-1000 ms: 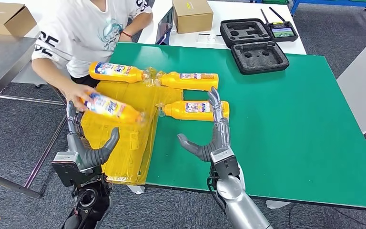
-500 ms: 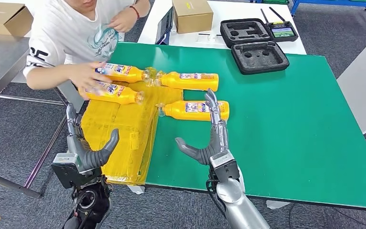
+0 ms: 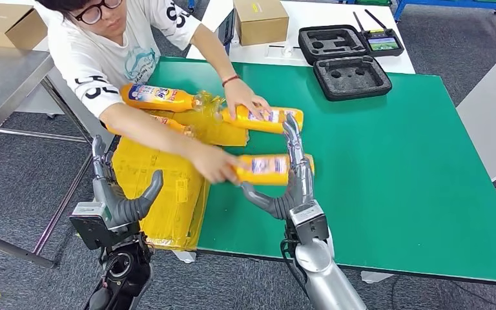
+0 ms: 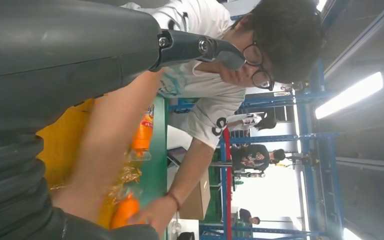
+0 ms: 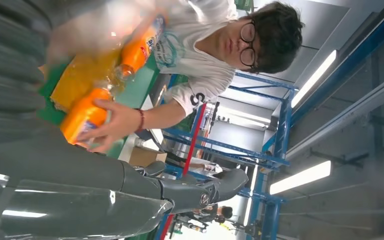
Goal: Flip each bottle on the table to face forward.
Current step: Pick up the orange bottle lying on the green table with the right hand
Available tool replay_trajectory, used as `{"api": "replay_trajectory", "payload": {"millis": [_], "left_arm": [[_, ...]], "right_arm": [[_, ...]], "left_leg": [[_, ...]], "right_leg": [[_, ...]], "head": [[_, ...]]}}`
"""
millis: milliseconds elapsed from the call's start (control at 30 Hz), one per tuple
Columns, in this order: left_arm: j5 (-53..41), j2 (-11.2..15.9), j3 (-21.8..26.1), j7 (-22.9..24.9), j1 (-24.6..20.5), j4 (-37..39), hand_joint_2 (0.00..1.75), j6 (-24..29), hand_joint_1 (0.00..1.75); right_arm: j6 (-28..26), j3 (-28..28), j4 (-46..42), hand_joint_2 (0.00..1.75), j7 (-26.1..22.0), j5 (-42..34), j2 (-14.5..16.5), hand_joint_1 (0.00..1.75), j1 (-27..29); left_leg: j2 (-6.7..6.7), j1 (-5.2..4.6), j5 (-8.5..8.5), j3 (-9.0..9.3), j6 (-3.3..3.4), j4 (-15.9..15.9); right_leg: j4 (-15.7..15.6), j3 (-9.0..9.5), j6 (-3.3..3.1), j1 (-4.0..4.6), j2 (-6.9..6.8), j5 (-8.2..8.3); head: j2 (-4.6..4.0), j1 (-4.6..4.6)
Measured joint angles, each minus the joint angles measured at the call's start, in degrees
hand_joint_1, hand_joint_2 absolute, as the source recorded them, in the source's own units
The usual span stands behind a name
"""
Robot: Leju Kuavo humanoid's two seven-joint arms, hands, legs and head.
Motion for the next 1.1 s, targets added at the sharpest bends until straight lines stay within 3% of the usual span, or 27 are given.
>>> {"api": "replay_trajectory", "payload": {"millis": [667, 1100], "left_arm": [[0.6, -0.4, 0.2, 0.0, -0.2, 0.9, 1.75, -0.5, 0.00], [0.4, -0.4, 1.3, 0.0, 0.0, 1.6, 1.75, -1.7, 0.00]], "right_arm": [[1.6, -0.6, -0.2, 1.75, 0.5, 0.5, 0.0, 0.00, 0.1], [12.6, -0.6, 1.9, 1.75, 19.1, 17.0, -3.6, 0.00, -0.7]], "left_leg": [[0.01, 0.00, 0.00, 0.00, 0.00, 0.0], [-0.02, -0.01, 0.00, -0.02, 0.00, 0.0]], "right_leg": [[0.0, 0.00, 0.00, 0.00, 0.00, 0.00], [0.0, 0.01, 0.00, -0.01, -0.01, 0.00]], "head": [[0.00, -0.01], [0.00, 0.00]]}}
